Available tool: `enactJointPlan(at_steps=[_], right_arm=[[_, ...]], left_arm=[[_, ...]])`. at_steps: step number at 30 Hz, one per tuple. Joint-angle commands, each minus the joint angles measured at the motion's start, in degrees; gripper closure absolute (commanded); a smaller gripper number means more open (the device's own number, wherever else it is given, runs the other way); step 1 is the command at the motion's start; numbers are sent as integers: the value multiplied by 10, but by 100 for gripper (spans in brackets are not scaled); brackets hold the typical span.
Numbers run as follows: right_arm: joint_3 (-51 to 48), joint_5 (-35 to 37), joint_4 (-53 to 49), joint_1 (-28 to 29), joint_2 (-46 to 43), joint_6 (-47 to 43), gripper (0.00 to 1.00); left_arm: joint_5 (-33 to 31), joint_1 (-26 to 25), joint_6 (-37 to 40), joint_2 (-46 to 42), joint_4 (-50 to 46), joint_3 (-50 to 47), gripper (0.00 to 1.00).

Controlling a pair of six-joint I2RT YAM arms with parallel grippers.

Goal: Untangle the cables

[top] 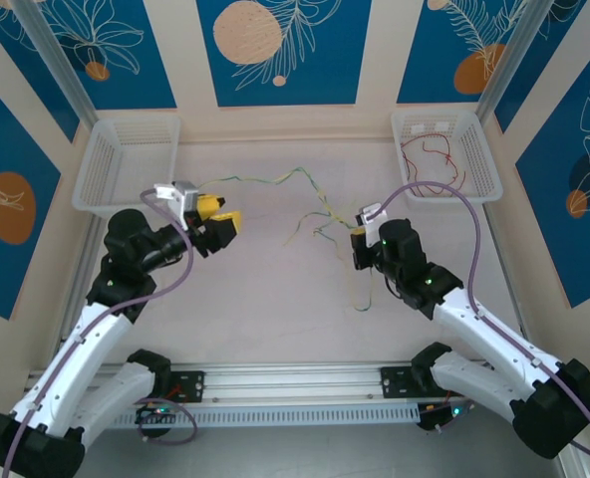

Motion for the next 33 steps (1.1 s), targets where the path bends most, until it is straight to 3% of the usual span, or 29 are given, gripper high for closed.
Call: enactJointPlan(at_steps=[1, 5, 8, 10, 11, 15, 17, 18, 20, 24, 28, 33], right_arm=[[28, -11, -39, 0, 6, -3, 100], [46, -30, -54, 10, 24, -15, 100], [100, 11, -124, 21, 69, -3, 100], [123, 81, -145, 40, 92, 7, 100], [120, 100, -137, 45, 94, 9, 100], [86, 65, -80, 36, 84, 32, 100], [50, 21, -23, 38, 56, 25, 100], [28, 16, 7, 41, 37, 28, 100], [8, 46, 19, 30, 9, 66, 100], [16, -16, -6, -30, -29, 117, 100], [16, -90, 26, -39, -86, 143, 100], [41, -263, 81, -29, -51, 160, 100]], left_arm=[[34, -18, 44, -17, 0, 12, 34], [28, -36, 81, -19, -24, 30, 31], [-9, -60, 127, -29, -63, 44, 29], [-66, -65, 120, -41, -53, 32, 29], [-79, -65, 110, -45, -37, 23, 29], [-114, -65, 34, -50, 82, -49, 39], [-160, -64, 23, -31, 58, -48, 36], [-203, -65, 22, -19, 28, -39, 29], [-267, -63, 25, 6, -23, -20, 28], [-200, -63, 73, 108, -125, 52, 25], [-98, -81, 95, 176, -128, 65, 26], [-43, -176, 157, 207, -102, 83, 20]])
